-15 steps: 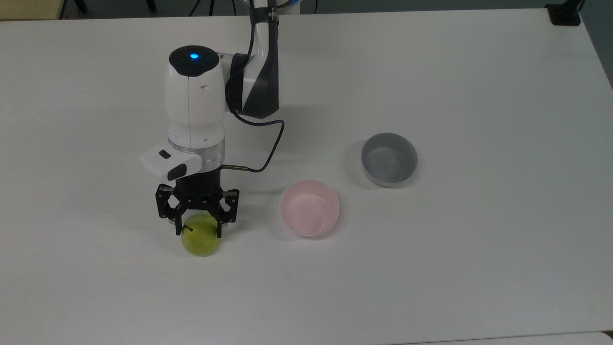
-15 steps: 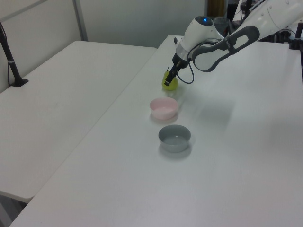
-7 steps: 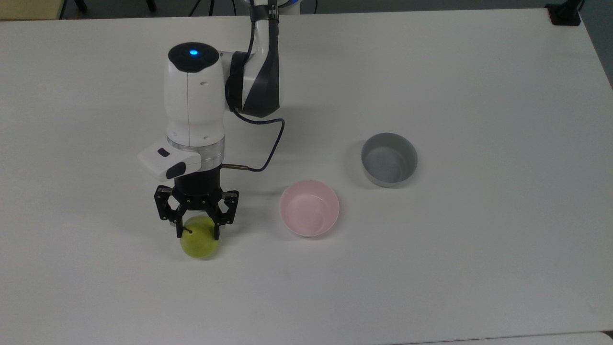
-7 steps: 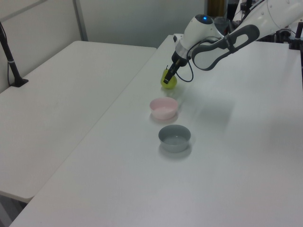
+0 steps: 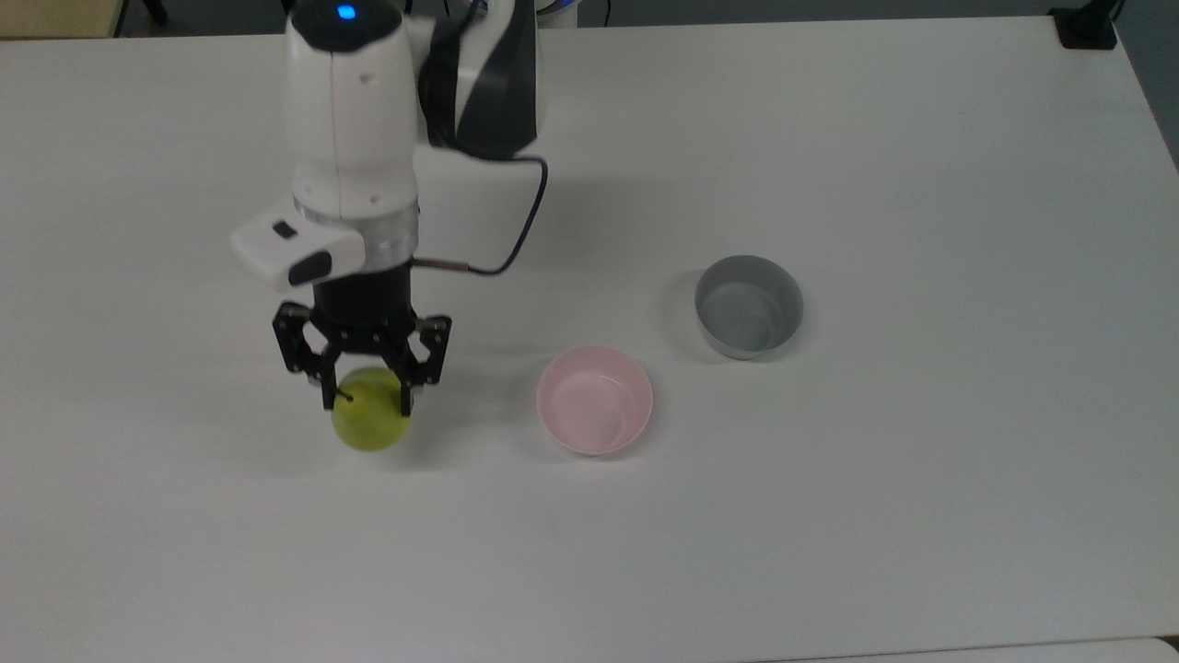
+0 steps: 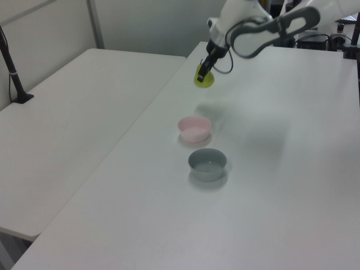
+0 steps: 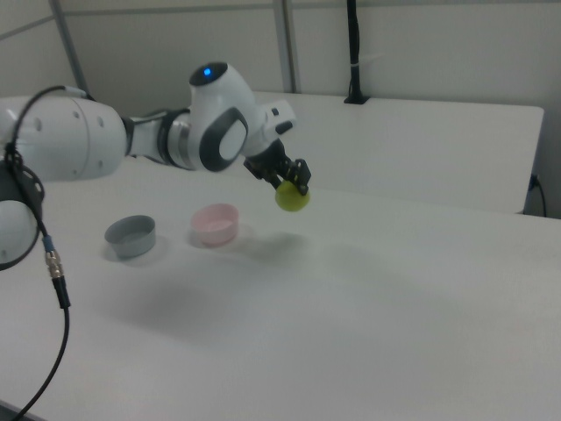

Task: Place the pear in the bowl
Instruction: 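Lift the grasped pear up off the table, then carry the pear over the pink bowl and lower it inside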

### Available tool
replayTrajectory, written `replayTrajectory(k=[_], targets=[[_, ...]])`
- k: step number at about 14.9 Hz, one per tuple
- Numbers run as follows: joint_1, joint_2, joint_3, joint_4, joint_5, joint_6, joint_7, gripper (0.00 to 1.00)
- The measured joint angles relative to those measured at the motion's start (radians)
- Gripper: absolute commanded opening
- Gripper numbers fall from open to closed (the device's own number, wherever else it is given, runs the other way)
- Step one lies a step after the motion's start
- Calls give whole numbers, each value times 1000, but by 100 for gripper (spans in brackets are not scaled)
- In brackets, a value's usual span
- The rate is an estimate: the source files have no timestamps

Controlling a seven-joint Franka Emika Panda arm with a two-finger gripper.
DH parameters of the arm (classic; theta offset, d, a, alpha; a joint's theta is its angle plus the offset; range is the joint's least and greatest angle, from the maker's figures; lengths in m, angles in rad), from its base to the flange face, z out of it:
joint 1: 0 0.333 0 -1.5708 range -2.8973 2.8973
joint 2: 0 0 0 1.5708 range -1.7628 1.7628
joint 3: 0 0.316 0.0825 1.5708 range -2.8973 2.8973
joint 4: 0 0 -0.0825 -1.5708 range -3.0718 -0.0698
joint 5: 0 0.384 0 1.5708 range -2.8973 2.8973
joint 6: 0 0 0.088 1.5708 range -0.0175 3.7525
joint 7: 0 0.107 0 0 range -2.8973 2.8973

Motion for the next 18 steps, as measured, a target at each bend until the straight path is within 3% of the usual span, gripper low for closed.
replayTrajectory(k=[3,7,15,18], targets=[[6,-84,10,0,0,-127,4,43],[67,-142,13,0,2,-212,71,43],[226,-140,15,-15,-1,-215,231,43],[255,-120,15,-28,-46,-202,282,43]])
